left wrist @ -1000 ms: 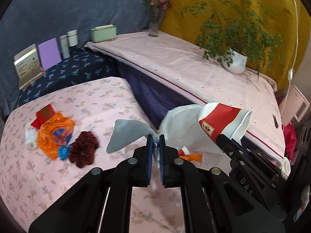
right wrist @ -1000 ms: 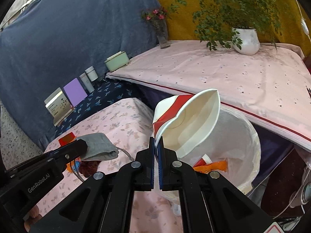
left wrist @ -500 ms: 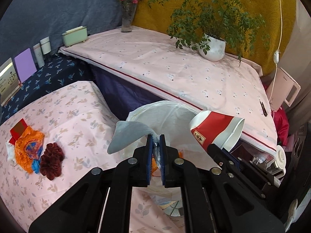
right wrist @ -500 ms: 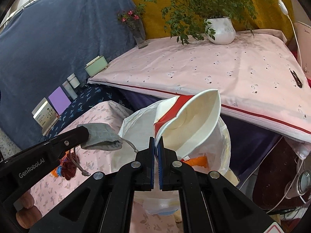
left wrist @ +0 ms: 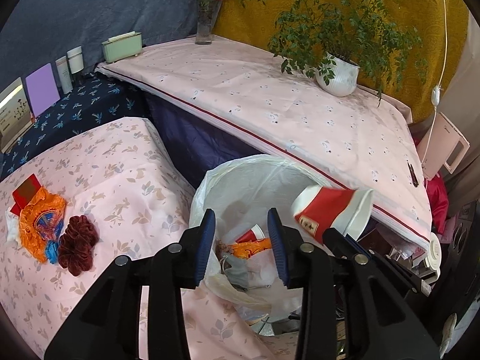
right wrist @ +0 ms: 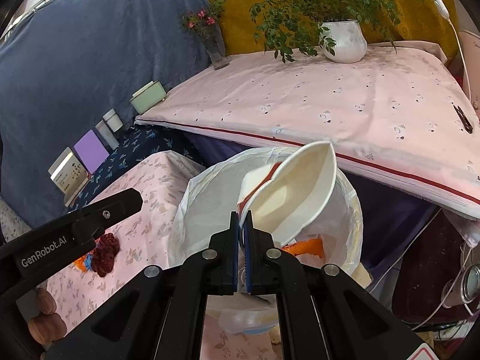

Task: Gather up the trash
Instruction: 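Carry the pouch and cup over the bin and open both grippers, then withdraw both tools from the bin back over the table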

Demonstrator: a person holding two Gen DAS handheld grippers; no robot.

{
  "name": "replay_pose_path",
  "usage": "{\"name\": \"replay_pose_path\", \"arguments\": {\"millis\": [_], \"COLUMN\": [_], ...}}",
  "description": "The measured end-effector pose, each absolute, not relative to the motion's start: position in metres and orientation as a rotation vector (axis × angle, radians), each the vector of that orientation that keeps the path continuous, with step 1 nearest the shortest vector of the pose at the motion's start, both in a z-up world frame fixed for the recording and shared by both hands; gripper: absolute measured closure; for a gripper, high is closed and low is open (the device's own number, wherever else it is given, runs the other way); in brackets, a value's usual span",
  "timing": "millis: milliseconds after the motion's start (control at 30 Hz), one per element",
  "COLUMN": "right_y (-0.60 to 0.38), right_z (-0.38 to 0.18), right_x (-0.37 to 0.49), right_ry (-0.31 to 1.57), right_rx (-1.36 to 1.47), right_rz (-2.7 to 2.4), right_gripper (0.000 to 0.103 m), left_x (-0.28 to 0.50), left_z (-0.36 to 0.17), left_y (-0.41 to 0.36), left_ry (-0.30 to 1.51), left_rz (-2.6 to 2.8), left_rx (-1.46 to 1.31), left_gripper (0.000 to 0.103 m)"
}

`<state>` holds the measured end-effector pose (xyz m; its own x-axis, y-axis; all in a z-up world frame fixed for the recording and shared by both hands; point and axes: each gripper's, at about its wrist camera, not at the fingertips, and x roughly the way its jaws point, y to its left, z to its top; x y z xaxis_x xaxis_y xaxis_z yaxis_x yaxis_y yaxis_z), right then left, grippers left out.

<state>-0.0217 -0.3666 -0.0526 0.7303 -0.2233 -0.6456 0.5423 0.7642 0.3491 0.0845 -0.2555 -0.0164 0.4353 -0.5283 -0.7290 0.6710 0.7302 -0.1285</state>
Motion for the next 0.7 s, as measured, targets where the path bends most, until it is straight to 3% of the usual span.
{"name": "replay_pose_path", "arguments": {"millis": [167, 233, 400, 700], "right_y": [-0.36, -0.358, -0.353, -0.339], "right_z": [-0.053, -0.052, -0.046, -0.036], "right_x": [-0.015, -0.015, -0.012, -0.006], "right_ry": [0.626, 0.622, 0.606, 0.599], "right_rx": [0.548, 0.544, 0.533, 0.508], "right_rz": [-0.434, -0.433, -0.435, -0.414], "right_gripper": [0.093, 0.092, 0.07, 0.07], "left_x": [0.088, 0.089, 0.091, 0.095], "left_z": [-0.017, -0.018, -0.016, -0.012], "left_y": [-0.247, -0.244, -0.233, -0.213], "left_ry": [0.829, 0.828, 0.812, 0.809], "left_rz": [-0.727, -0.715, -0.683, -0.652], "left_rx": [0.193, 0.191, 0.179, 0.153], "left_gripper": [0.063, 0.056, 0.05, 0.05]}}
